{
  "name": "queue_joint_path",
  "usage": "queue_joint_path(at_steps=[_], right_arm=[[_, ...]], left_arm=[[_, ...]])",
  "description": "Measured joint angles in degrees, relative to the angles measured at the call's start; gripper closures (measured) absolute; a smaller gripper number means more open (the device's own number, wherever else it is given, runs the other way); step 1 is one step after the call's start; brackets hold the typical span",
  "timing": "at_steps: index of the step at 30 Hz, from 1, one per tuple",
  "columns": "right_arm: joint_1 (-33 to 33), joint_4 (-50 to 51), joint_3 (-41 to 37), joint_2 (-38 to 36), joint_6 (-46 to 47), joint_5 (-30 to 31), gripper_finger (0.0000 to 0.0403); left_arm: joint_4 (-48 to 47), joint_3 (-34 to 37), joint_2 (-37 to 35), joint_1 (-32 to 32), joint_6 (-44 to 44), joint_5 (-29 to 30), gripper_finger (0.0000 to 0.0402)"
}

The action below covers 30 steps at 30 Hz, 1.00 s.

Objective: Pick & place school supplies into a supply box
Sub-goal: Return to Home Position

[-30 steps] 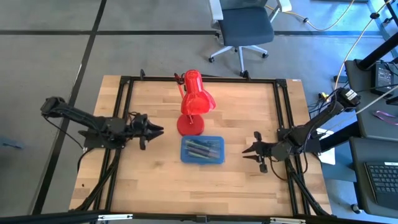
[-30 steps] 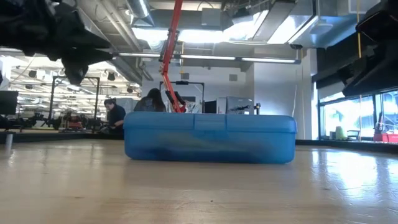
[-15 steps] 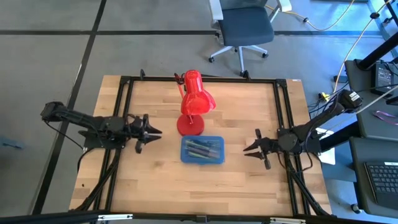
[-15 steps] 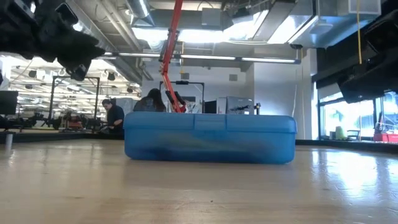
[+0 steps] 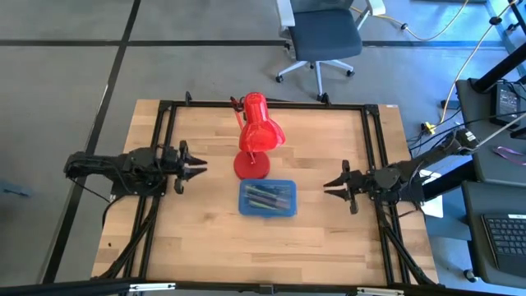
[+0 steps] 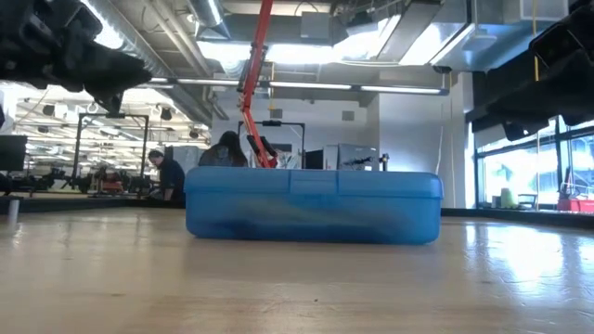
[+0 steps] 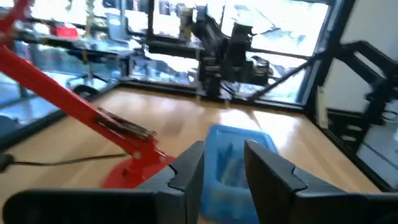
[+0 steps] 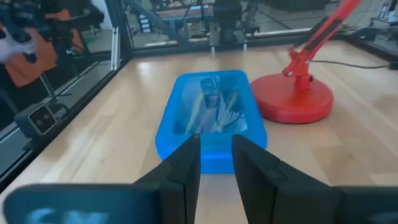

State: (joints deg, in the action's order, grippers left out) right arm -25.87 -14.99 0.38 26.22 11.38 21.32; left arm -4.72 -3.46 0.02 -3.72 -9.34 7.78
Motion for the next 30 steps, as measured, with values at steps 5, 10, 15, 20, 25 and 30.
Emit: queue_joint_path(at_steps=[5,10,15,20,25,30], right_arm=[[1.8,5.2,0.0,-7.1,0.2,0.0,0.0306],[2.5,8.8,0.0,-11.8,0.3,0.0,0.0306],[2.8,10.6,0.0,-15.6,-1.2,0.7,0.0306],[3.7,10.4,0.0,-21.8,-4.2,2.3,0.0306],[4.3,10.9,0.6,-26.1,-8.8,13.4,0.0306],[4.3,12.2,0.6,-26.2,-10.3,21.0,0.0306]], left_arm=[[6.2,3.0,0.0,3.7,-0.4,-2.2,0.0291],[5.7,3.0,0.1,7.6,-1.9,-5.5,0.0293],[5.6,3.0,0.2,10.8,1.0,-6.3,0.0294],[5.8,3.0,0.4,11.9,4.5,-5.8,0.0290],[6.0,3.0,0.5,11.8,4.6,-5.8,0.0294],[6.2,3.0,0.5,11.8,4.6,-5.8,0.0293]])
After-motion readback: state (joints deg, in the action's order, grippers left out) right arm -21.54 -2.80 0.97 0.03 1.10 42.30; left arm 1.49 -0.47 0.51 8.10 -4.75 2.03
